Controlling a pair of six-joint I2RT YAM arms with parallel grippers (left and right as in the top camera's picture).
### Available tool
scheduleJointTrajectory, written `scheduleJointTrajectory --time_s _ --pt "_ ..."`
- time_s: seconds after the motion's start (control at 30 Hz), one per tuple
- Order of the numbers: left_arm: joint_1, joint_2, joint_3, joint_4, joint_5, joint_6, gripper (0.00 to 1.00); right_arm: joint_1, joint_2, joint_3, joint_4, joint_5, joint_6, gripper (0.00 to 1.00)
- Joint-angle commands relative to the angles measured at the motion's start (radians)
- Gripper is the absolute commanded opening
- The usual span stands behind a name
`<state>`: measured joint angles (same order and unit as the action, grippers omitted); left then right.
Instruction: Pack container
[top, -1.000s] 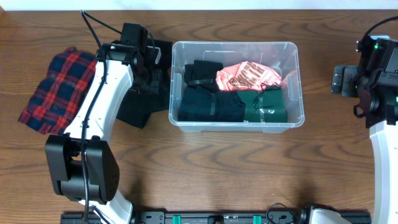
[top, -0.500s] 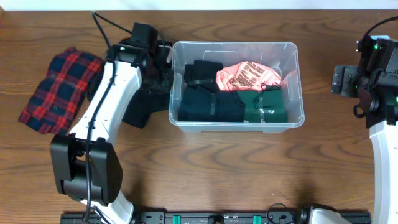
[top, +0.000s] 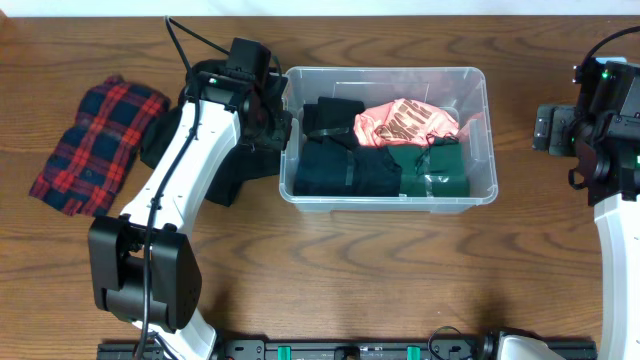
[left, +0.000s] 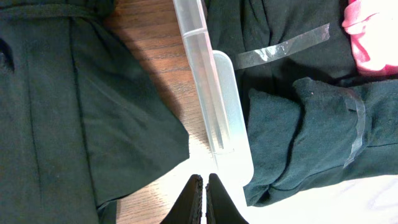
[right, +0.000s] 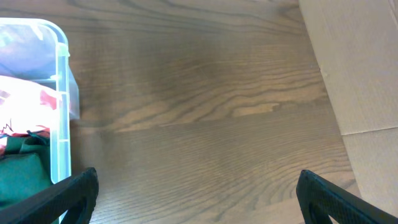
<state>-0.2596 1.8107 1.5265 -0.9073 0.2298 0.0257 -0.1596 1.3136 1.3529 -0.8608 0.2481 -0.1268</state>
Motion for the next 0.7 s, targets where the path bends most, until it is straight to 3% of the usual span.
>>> scheduleJointTrajectory --time_s 0.0,0.2,0.5,0.57,0.67 --pt "-0.017 0.000 0.002 0.004 0.022 -0.006 0.06 -0.005 -0.008 0.008 0.000 0.013 0.018 0.99" --pt "-0.016 0.000 0.002 0.004 -0.005 -0.001 0.06 -0.005 -0.008 0.008 0.000 0.013 0.018 0.99" --pt "-0.005 0.000 0.002 0.023 -0.272 -0.001 0.08 -0.005 -0.008 0.008 0.000 0.013 0.018 0.99" --pt "0.003 0.000 0.002 0.035 -0.333 -0.001 0.26 -0.005 -0.008 0.008 0.000 0.013 0.018 0.99" --pt "0.029 0.000 0.002 0.061 -0.418 -0.001 0.31 -0.005 -0.008 0.008 0.000 0.013 0.018 0.99"
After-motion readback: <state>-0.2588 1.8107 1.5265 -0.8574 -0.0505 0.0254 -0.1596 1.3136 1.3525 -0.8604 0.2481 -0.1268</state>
